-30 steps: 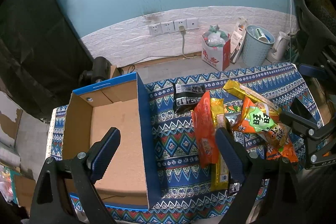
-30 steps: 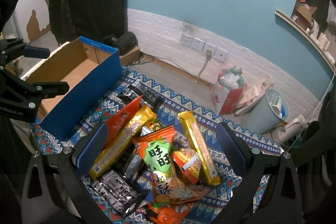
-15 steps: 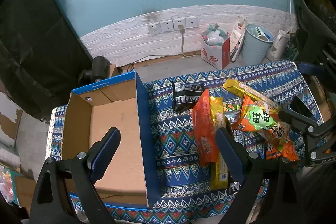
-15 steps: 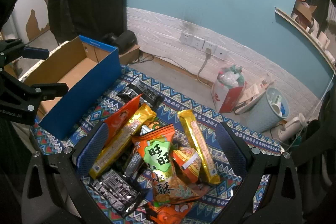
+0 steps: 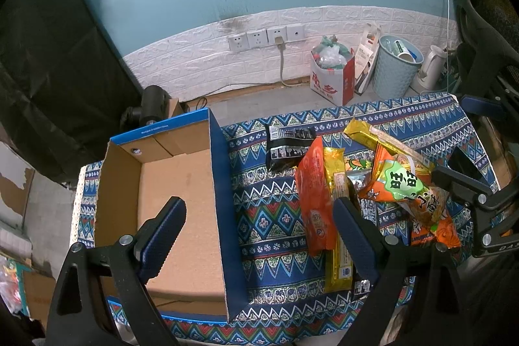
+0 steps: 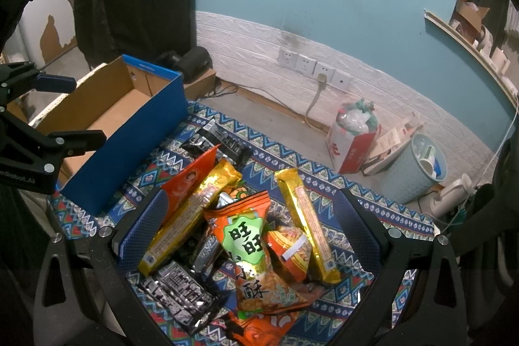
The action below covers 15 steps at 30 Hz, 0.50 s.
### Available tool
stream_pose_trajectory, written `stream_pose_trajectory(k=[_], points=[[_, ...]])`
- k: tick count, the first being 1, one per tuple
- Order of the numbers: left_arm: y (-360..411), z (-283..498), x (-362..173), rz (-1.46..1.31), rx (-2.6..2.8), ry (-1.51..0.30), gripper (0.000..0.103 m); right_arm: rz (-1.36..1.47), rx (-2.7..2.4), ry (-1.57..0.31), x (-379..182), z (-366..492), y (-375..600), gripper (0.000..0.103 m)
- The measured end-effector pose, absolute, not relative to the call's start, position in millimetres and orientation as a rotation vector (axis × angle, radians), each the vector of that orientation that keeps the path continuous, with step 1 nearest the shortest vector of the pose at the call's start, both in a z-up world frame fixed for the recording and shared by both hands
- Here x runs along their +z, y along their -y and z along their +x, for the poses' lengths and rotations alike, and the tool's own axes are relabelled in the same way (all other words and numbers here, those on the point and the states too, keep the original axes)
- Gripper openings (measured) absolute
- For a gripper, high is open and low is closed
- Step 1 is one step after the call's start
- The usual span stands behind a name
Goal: Organize snacks
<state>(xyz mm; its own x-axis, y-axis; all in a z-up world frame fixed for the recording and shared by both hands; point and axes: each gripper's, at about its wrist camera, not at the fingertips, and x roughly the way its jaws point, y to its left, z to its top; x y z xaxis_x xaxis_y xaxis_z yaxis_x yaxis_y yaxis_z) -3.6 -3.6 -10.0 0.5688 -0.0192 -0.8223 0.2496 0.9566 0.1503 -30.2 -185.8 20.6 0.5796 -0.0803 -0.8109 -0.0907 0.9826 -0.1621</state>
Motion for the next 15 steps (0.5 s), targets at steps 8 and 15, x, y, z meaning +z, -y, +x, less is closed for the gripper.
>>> stream_pose_trajectory(k=[8, 15], points=[[3.7, -4.1, -10.7, 0.263, -0.16, -0.958, 0.093, -0.195, 0.005, -0.956, 19.9, -30.6, 186.4, 0.1], [4.8, -2.4, -18.5, 0.26, -0.173, -0.983, 0.093, -0.198, 0.006, -0.964, 18.6, -31.1, 185.9, 0.1]])
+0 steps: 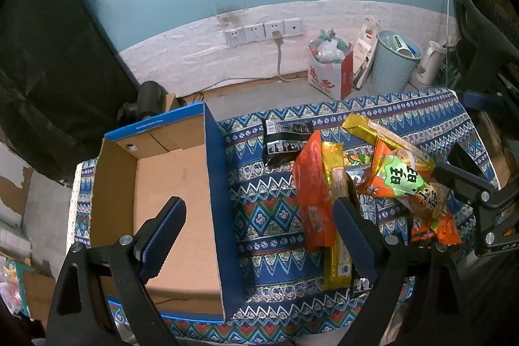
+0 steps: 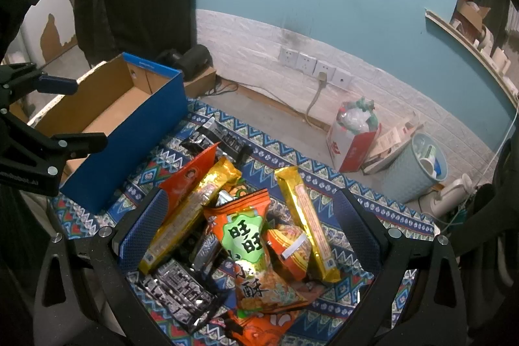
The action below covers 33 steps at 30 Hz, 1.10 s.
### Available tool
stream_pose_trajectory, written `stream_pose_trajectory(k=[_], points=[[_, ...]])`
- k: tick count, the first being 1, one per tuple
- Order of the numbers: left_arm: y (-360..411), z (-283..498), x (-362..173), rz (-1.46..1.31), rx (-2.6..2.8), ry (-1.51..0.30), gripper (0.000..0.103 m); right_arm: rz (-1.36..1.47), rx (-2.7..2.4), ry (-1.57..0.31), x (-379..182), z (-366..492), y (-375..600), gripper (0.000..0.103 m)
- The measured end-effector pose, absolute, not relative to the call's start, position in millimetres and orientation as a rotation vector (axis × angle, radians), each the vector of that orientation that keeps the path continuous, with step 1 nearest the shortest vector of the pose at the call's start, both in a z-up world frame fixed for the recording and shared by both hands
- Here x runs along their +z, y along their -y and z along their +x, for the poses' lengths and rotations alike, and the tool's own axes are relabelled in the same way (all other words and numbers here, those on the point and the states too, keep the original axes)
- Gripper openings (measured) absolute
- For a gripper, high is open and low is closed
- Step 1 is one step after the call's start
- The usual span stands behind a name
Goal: Organize snacks
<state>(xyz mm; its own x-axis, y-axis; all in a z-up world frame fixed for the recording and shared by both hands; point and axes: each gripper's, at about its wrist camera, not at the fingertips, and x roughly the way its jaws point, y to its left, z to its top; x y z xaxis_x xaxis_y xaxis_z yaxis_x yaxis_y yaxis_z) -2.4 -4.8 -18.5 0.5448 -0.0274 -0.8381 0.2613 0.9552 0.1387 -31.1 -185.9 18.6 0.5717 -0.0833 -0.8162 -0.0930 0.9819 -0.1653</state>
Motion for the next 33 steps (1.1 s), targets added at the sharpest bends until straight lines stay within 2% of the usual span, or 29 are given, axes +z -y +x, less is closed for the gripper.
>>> stream_pose_trajectory(k=[15, 33], points=[[15, 20, -59, 0.275, -0.193, -1.111, 0.093, -0.21, 0.008, -1.061, 2, -26, 202, 0.1], [40, 45, -114, 0.322, -0.213, -1.248, 0.093, -0.237, 0.008, -1.3, -73, -18, 216, 0.1]])
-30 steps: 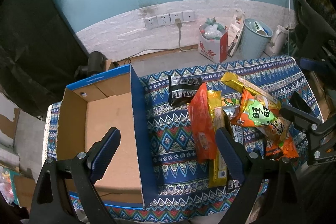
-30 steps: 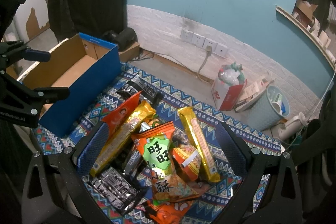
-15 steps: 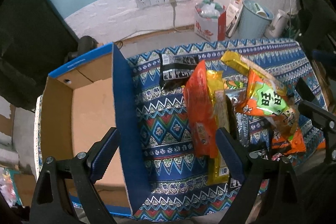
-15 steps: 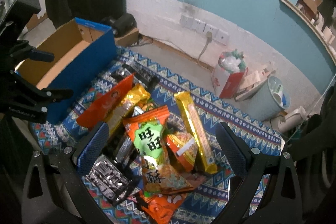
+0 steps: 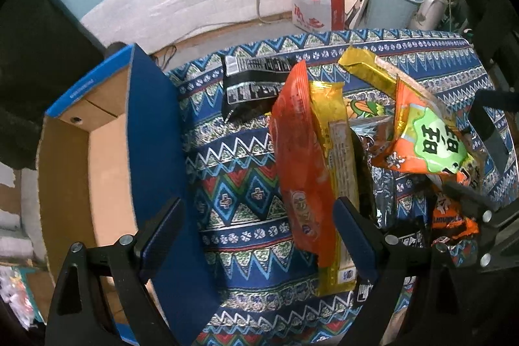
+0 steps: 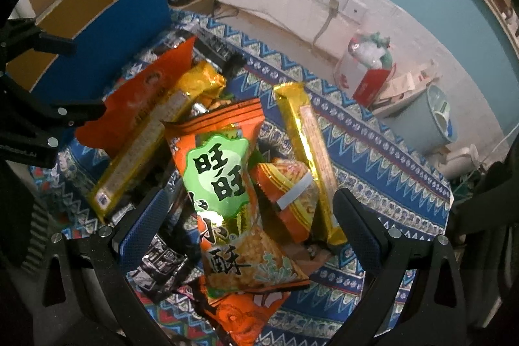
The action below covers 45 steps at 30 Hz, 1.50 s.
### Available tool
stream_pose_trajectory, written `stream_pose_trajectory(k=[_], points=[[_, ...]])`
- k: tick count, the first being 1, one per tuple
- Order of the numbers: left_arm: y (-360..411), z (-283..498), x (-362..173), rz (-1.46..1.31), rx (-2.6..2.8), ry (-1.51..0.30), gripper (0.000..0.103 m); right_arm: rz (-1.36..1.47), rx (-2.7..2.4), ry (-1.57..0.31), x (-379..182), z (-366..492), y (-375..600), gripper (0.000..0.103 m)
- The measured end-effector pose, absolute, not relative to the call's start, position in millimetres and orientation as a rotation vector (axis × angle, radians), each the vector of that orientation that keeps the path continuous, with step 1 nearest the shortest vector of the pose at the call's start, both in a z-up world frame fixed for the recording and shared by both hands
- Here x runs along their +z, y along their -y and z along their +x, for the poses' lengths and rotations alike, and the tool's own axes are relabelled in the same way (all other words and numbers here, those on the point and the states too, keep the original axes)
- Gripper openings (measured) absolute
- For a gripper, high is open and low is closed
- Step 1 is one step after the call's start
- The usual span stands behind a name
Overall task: Organize snacks
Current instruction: 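Grasp the red biscuit packet with left tool while right tool grasps the green Wangwang bag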
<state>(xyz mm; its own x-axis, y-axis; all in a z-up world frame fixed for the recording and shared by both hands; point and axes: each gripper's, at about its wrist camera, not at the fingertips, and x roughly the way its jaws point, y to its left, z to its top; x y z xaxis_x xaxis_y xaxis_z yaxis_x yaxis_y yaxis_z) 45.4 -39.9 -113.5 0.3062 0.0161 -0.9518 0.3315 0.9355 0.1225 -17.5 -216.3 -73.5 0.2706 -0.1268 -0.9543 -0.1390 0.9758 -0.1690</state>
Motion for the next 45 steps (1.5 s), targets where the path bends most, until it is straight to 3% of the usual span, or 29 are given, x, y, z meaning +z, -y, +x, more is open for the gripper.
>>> stream_pose_trajectory(k=[10, 16, 18, 19, 23, 26, 29, 31, 33, 36, 45], points=[[48, 62, -137, 0.298, -0.214, -1.297, 0.093, -0.292, 0.02, -1.371, -112, -8, 219, 0.098], [51, 72, -146, 0.3, -0.195, -1.3, 0.093, -0.271, 0.062, -1.373, -124, -4, 226, 0.066], [50, 76, -150, 0.293, -0.191, -1.309, 0.093, -0.264, 0.071, -1.356, -121, -2, 227, 0.045], [49, 78, -152, 0.289, -0.188, -1.314, 0.093, -0.239, 0.078, -1.347, -117, 0, 229, 0.04], [42, 84, -156, 0.261, -0.174, -1.318, 0.093, -0.195, 0.068, -1.329, -109, 4, 234, 0.035], [36, 88, -158, 0.196, -0.202, -1.326, 0.083, -0.183, 0.067, -1.323, -109, 6, 236, 0.035], [32, 92, -163, 0.138, -0.232, -1.35, 0.06, -0.177, 0.07, -1.329, -111, 7, 236, 0.035], [31, 95, -167, 0.102, -0.256, -1.373, 0.039, -0.175, 0.074, -1.329, -111, 5, 236, 0.035], [32, 96, -168, 0.096, -0.264, -1.382, 0.029, -0.17, 0.078, -1.328, -111, 5, 237, 0.035], [33, 95, -165, 0.081, -0.279, -1.375, 0.025, -0.165, 0.076, -1.324, -110, 4, 239, 0.035], [36, 80, -135, 0.154, -0.259, -1.267, 0.023, -0.16, 0.057, -1.304, -100, 3, 236, 0.035]])
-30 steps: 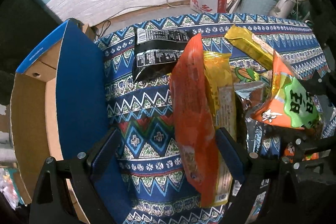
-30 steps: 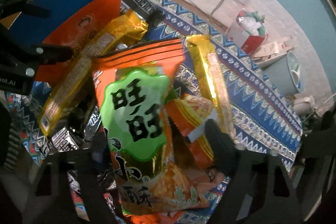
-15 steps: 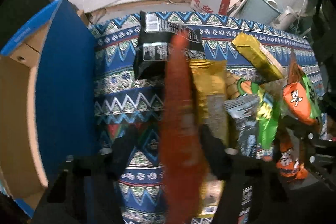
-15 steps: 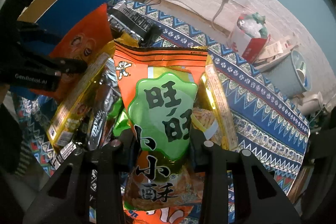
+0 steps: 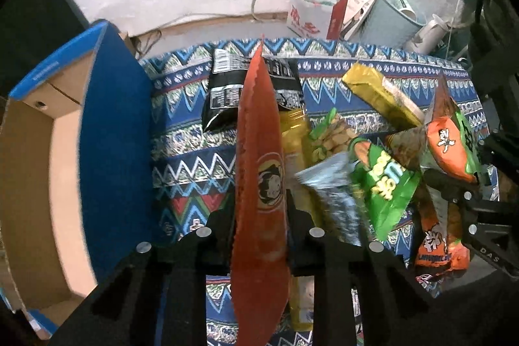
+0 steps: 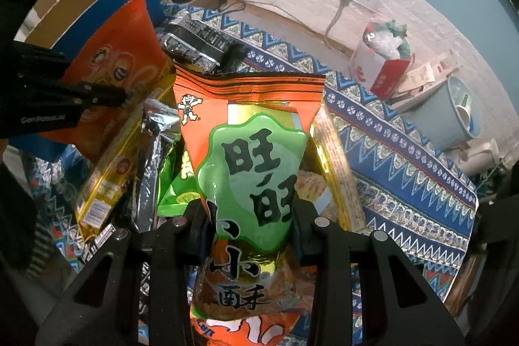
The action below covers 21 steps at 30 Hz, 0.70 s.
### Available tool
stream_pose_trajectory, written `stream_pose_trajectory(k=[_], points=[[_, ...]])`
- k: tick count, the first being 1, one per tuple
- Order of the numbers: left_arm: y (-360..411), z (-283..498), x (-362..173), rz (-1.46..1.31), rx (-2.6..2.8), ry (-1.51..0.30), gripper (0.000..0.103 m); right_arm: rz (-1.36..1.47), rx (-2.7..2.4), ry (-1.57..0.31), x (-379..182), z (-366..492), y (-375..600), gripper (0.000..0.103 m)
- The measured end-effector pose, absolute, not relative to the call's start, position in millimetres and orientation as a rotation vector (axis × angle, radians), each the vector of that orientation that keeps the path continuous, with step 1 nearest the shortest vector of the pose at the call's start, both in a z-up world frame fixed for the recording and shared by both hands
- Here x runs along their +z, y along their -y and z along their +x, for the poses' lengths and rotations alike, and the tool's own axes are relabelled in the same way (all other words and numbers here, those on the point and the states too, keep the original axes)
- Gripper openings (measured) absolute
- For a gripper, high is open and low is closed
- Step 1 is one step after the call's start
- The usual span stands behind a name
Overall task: Organize snacks
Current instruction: 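Grasp the red biscuit packet with left tool while right tool grasps the green Wangwang bag, then carry both packets into the cardboard box and open both tools to release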
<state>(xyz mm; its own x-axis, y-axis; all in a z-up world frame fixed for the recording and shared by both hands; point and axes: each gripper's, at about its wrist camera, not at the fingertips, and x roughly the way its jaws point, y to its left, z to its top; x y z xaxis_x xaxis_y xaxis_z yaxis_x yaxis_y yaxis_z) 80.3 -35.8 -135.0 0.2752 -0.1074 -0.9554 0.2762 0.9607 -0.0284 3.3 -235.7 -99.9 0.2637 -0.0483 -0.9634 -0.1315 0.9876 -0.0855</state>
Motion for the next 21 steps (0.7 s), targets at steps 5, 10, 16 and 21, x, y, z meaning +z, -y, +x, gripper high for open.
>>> stream_pose_trajectory(k=[5, 10, 16, 21], points=[[31, 72, -115, 0.184, -0.243, -1.205, 0.023, -0.162, 0.043, -1.281, -91, 4, 231, 0.034], [21, 64, -96, 0.199, -0.231, -1.147, 0.023, -0.165, 0.035, -1.243, -77, 6, 224, 0.034], [10, 51, -74, 0.226, -0.207, -1.072, 0.023, -0.158, 0.039, -1.194, -59, 11, 214, 0.033], [-2, 43, -57, 0.225, -0.196, -1.021, 0.023, -0.153, 0.052, -1.159, -44, 17, 202, 0.033]])
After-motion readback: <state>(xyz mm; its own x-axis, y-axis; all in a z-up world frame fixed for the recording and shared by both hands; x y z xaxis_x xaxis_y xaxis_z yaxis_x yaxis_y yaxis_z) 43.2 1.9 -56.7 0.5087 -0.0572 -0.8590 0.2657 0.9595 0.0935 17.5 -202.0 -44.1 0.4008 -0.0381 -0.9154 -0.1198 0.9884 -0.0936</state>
